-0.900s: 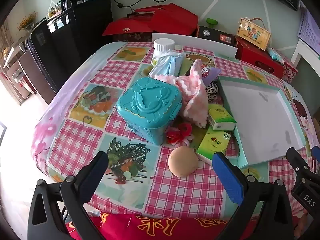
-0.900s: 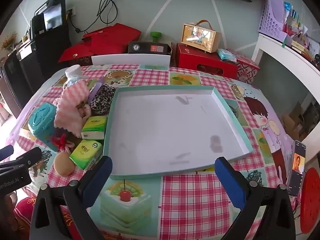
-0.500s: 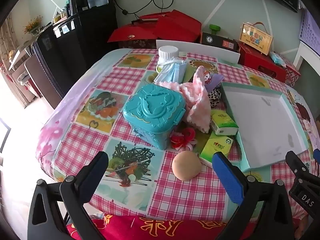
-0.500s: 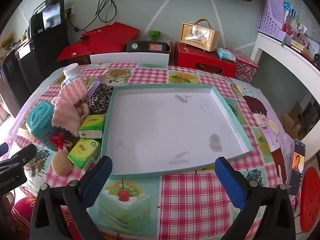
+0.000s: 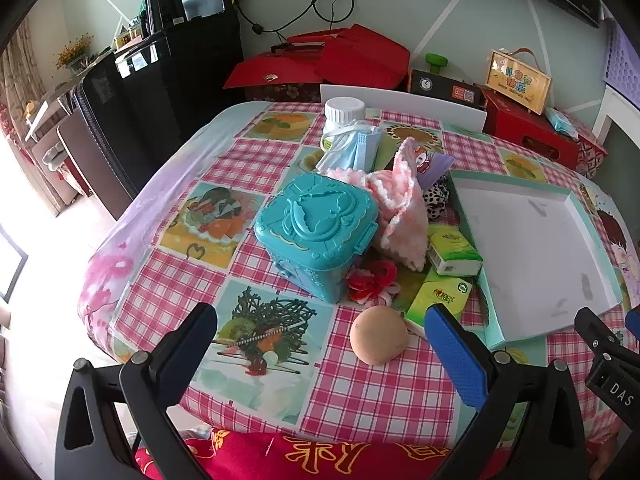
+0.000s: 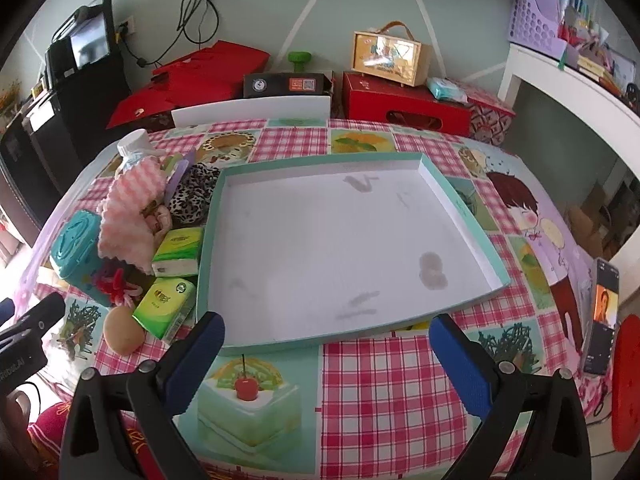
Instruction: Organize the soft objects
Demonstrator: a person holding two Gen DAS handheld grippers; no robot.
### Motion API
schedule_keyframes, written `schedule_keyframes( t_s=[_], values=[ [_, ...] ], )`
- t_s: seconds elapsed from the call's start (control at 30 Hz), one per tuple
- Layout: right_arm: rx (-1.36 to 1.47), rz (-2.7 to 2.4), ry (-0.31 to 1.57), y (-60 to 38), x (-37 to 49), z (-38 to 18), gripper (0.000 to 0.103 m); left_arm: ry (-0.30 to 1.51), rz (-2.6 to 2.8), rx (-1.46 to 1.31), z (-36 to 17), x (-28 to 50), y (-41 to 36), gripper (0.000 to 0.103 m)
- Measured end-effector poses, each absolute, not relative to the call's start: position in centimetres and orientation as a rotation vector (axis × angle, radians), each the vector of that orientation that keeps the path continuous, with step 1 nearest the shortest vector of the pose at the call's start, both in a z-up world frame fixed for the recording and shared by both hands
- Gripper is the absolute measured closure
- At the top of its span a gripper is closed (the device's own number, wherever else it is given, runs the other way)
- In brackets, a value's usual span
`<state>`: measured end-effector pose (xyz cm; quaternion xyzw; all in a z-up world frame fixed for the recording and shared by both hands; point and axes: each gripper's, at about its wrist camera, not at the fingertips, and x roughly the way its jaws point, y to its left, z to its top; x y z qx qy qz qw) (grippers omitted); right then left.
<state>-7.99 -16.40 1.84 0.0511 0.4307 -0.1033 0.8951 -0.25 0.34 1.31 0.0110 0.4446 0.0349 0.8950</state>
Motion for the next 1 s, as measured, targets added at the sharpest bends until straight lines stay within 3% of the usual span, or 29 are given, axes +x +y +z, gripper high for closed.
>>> schedule_keyframes(
  t_s=[1.0],
  values=[
    [0.128, -0.218, 0.894, -16.77, -7.99, 1.55, 0.0, 0.927, 0.104, 0.024, 0.82, -0.43, 0.25, 0.0]
  ],
)
